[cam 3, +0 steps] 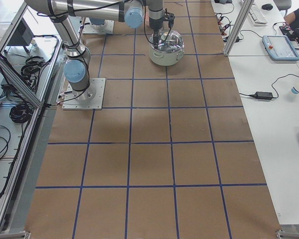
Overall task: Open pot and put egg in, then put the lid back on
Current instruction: 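Lower the left gripper into the pink bowl over the egg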
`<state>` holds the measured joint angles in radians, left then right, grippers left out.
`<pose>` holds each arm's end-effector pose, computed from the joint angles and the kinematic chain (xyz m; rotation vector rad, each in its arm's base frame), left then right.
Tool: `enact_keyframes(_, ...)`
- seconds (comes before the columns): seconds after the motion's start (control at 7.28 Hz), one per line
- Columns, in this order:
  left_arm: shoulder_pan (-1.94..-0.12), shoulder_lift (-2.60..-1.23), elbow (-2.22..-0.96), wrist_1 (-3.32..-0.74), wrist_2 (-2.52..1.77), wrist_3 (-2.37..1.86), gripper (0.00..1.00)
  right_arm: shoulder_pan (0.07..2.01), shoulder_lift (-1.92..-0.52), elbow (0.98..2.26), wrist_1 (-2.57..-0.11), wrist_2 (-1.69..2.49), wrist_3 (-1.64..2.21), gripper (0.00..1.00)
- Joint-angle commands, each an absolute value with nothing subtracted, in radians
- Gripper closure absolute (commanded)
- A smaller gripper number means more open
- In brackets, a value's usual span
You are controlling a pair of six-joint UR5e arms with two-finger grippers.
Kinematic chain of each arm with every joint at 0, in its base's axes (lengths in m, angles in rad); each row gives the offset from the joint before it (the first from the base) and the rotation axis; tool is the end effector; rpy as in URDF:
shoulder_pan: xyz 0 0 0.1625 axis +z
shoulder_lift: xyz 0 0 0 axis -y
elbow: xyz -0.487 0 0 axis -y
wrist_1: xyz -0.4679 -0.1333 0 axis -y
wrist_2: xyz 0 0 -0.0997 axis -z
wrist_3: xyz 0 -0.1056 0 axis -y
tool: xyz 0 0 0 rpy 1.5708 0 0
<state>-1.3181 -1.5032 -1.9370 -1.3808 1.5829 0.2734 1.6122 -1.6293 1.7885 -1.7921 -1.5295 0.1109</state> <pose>-0.0023 -0.5190 0.3950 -0.0333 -3.1203 -0.1687 0.1599 -0.5334 0.4754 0.1055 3.0926 -0.0910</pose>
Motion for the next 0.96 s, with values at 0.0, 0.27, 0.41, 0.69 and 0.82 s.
enact_keyframes(0.0,-1.315,-1.508,-2.022,-1.258,1.582,0.334,0.00,1.614,-1.614,1.795,-1.833,-1.529,0.112,0.00)
enact_keyframes(0.27,-1.315,-1.509,-2.068,-1.144,1.583,0.354,0.00,1.612,-1.598,1.795,-1.854,-1.531,0.112,0.00)
enact_keyframes(0.41,-1.315,-1.516,-2.083,-1.120,1.582,0.354,0.00,1.612,-1.597,1.795,-1.856,-1.529,0.110,0.00)
enact_keyframes(0.69,-1.313,-1.545,-2.097,-1.117,1.578,0.435,0.00,1.612,-1.598,1.795,-1.855,-1.531,0.112,0.00)
enact_keyframes(0.82,-1.304,-1.548,-2.100,-1.114,1.580,0.548,0.03,1.612,-1.598,1.795,-1.855,-1.531,0.112,0.00)
